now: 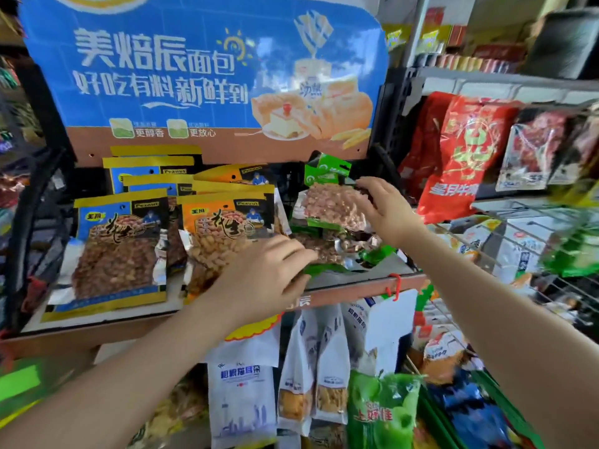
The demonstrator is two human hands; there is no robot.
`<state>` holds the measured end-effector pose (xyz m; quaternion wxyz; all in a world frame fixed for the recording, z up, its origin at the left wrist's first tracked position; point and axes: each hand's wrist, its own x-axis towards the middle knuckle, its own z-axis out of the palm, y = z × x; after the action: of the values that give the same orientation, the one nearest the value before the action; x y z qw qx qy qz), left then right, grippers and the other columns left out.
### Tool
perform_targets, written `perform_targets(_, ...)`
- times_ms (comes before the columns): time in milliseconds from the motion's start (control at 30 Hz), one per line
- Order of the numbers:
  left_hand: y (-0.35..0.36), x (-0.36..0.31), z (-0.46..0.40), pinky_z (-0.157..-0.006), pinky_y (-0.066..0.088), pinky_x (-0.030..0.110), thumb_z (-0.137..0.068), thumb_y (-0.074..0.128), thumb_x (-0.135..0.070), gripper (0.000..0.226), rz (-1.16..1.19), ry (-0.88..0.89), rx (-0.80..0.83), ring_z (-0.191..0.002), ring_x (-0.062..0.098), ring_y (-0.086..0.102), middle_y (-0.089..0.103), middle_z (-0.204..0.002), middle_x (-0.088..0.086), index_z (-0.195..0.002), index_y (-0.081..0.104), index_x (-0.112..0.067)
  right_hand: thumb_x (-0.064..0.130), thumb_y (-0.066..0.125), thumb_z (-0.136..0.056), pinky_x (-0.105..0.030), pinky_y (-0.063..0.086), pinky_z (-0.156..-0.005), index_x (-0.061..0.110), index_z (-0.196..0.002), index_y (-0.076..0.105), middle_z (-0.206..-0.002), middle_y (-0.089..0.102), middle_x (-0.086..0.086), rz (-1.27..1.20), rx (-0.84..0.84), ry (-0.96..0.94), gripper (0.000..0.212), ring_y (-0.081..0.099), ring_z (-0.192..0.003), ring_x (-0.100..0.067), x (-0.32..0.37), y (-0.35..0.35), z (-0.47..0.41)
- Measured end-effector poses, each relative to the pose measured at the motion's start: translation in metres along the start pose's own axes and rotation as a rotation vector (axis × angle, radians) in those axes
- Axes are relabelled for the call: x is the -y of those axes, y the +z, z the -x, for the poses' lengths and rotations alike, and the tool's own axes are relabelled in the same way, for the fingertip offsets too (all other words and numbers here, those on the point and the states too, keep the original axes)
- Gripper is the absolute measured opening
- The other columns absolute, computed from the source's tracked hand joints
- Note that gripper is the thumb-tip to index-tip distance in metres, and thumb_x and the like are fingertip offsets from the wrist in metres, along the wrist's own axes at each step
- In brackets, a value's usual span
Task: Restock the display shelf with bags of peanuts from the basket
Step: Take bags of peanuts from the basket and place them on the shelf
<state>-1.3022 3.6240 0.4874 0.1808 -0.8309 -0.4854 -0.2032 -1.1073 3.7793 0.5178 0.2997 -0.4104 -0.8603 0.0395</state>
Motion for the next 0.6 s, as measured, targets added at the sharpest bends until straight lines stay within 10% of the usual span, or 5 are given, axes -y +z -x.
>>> perform_targets(233, 0.058, -0.116, -0.026, -0.061, 0.054, 0.026, -0.083, 0.043, -0.030, 0.033, 0.176, 0.185, 0.086, -0.077, 0.020, 0.066, 0.069, -0.084, 0.002, -0.099, 0.066, -0.013, 0.023, 0.046, -0.091, -0.031, 0.041, -0.070, 0.006, -0.112, 0.059, -0.097, 0.062, -0.008, 0.008, -0.110, 0.110, 0.029, 0.057, -0.092, -0.028, -0.067, -0.046, 0.165)
perform_targets(400, 0.144, -0.236, -0.028, -0.055, 0.055, 0.024, -0.077, 0.048, -0.033, 0.030, 0.256, 0.282, 0.293, -0.071, 0.017, 0.068, 0.070, -0.078, -0.001, -0.091, 0.070, -0.018, 0.023, 0.048, -0.091, -0.041, 0.049, -0.075, 0.009, -0.111, 0.059, -0.102, 0.063, -0.011, -0.075, 0.134, 0.429, 0.027, 0.060, -0.091, -0.032, -0.133, -0.036, 0.316)
perform_targets(600, 0.279, -0.374, 0.018, -0.085, 0.045, 0.041, -0.092, 0.040, -0.026, 0.032, 0.301, 0.200, 0.945, -0.113, 0.032, 0.052, 0.055, -0.119, 0.013, -0.118, 0.052, -0.010, 0.041, 0.030, -0.086, -0.032, 0.045, -0.077, 0.011, -0.107, 0.058, -0.098, 0.064, -0.011, -0.177, 0.505, 0.864, 0.046, 0.060, -0.092, -0.031, -0.189, -0.003, 0.512)
